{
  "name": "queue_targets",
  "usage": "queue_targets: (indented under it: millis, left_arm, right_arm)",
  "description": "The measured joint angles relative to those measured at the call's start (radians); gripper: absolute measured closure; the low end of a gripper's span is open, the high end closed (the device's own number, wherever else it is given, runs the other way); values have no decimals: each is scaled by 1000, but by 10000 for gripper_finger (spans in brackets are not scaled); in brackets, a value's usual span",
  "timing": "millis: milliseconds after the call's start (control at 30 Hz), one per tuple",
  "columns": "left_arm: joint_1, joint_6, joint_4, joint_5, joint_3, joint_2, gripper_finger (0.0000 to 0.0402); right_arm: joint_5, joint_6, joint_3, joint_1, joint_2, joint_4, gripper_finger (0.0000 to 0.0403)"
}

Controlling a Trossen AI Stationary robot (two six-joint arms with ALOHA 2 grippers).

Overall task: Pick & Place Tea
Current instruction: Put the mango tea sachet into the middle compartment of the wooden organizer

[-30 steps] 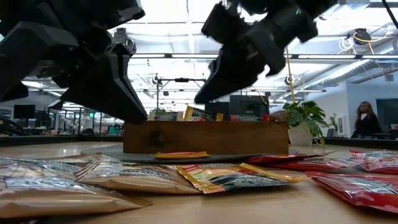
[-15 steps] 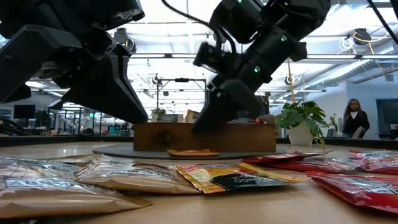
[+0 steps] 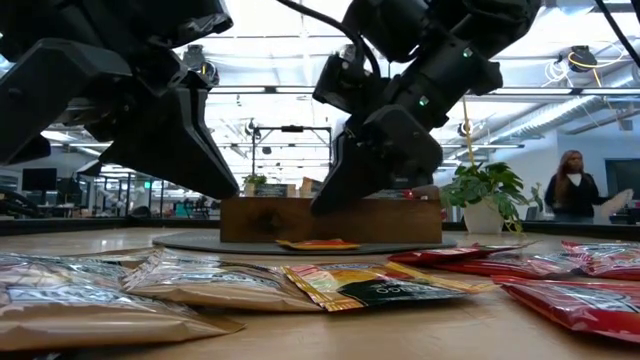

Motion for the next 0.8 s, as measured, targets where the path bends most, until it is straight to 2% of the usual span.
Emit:
queue_targets:
  millis: [133,300,500,667,700,800]
  left_arm:
    - [0,17,-2,-16,0,0,376]
    - [-12,13,-46,-155,0,-7,376]
    - [-32,-154,-197,-215,-1,-66,376]
    - [-57,-260,-267,-242,-1,-97,376]
    - [-58,-264,-265,-243,0,-98,376]
    - [-66,-262,-274,-243,-1,-97,376]
  right_arm:
    - [0,-6,0,6,-1,10,401]
    - [2,-75,0,26,-36,21,401]
    - [14,-159,0,57,-135,18,401]
    - [156,-245,1,30,-216,-32,402]
    - [134,-254,3,5,-236,-67,400]
    - [-31,-233,67,-104,-270,-225,393]
